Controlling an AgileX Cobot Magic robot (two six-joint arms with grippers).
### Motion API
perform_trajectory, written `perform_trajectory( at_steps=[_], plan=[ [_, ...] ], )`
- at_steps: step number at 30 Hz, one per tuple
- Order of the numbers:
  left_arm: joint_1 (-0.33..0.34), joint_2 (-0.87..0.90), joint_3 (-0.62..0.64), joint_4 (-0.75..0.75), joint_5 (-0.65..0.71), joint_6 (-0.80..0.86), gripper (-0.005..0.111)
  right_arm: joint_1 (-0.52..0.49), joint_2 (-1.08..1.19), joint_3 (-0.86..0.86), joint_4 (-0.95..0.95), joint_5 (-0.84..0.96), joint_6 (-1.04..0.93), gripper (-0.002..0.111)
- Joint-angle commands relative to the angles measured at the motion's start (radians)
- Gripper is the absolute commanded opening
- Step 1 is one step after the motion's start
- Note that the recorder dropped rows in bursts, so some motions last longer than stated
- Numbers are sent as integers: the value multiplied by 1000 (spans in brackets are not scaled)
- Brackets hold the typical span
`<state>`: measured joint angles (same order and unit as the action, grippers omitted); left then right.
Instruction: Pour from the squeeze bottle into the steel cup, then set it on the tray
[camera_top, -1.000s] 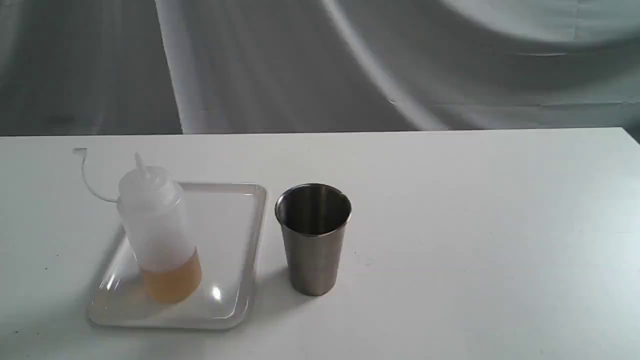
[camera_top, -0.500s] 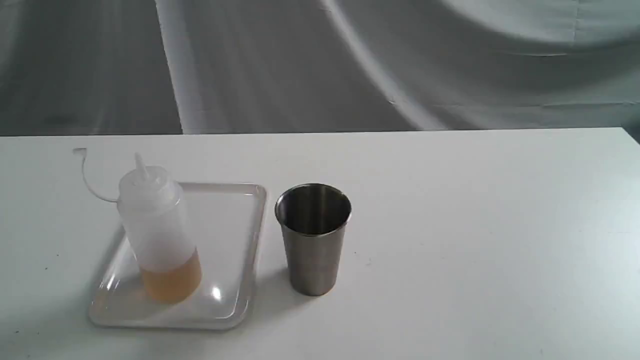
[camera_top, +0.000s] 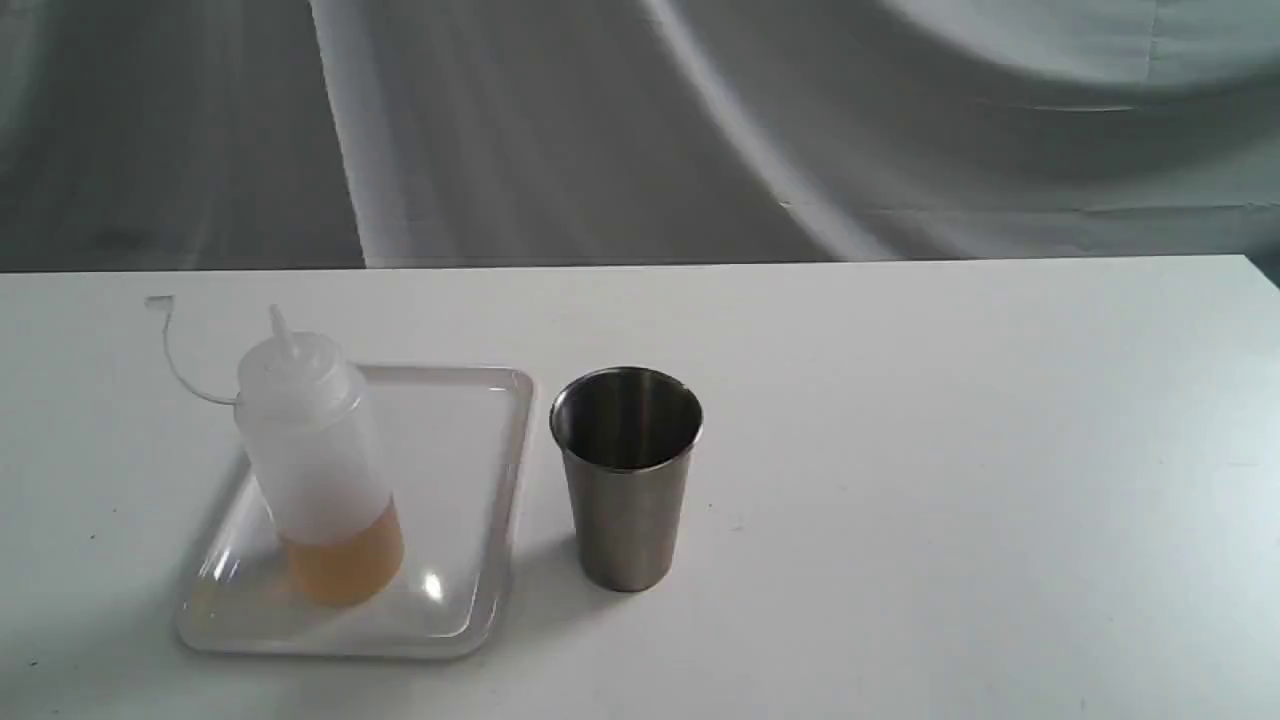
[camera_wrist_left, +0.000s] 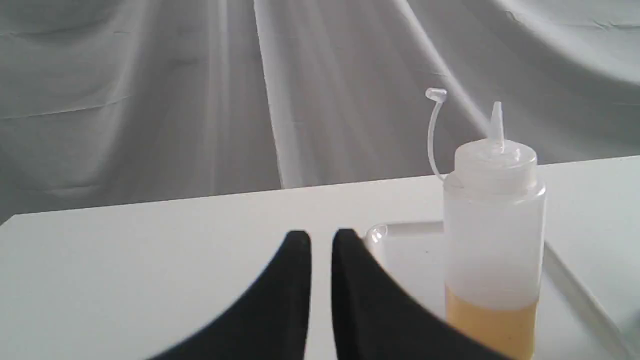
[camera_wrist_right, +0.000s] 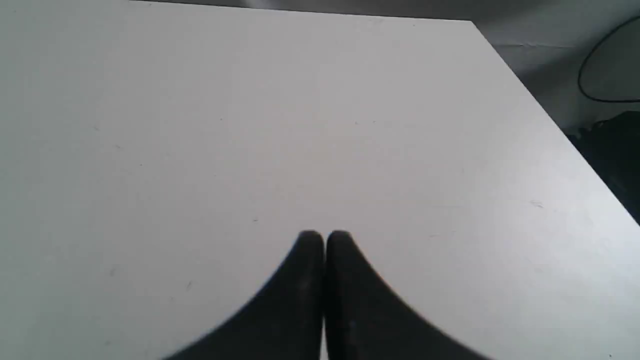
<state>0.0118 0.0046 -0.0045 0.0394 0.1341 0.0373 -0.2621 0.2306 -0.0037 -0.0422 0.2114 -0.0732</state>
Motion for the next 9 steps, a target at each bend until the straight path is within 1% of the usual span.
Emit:
perform_trajectory(
  at_steps=[1, 9],
  plan=[
    [-5, -5, 4, 1, -2, -1, 8, -8, -4, 4, 5, 3, 0, 0],
    [-5, -5, 4, 1, -2, -5, 8, -8, -4, 4, 5, 3, 0, 0]
  ],
)
